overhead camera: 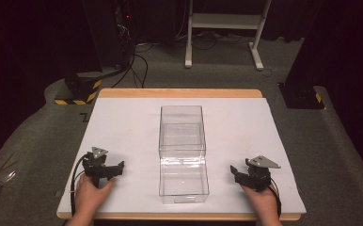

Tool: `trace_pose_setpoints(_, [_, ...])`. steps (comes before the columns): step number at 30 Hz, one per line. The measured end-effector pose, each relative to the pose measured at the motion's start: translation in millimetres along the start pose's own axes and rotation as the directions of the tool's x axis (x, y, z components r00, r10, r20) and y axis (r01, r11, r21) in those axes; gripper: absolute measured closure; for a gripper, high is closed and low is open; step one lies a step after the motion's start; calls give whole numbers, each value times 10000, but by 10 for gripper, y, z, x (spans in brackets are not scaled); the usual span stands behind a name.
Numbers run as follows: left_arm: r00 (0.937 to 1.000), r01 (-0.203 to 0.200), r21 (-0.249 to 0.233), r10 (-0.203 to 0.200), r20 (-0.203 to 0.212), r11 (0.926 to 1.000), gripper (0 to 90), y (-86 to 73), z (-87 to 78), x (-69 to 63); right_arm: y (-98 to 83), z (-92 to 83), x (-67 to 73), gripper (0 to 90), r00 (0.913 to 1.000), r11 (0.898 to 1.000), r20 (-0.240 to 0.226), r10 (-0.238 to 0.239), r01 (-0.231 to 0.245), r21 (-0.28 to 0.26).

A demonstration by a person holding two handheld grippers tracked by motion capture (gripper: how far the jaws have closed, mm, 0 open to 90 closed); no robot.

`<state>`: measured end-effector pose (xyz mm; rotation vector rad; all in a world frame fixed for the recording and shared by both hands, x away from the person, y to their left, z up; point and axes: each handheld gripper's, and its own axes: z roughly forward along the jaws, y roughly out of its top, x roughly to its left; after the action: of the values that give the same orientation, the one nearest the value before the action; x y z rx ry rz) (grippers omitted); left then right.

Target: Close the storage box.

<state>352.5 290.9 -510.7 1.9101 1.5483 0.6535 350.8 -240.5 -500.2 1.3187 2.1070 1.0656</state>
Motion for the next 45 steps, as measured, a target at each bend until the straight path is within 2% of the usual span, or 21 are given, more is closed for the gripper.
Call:
trace_pose_setpoints(15, [10000,10,-3,-10,23,10000,5,0,1,2,2,6,5,293,10000,10000,-56,-57,58,70])
trace_pose_setpoints(32, [10000,13,-4,-13,25,10000,5,0,1,2,-1,-8,-1,295,9999,10000,-103,-23,22,-71])
trace_pose_setpoints(45, [10000,17,-1,-17,29,10000,5,1,1,2,1,-62,24,294,9996,9993,-165,-226,221,-298])
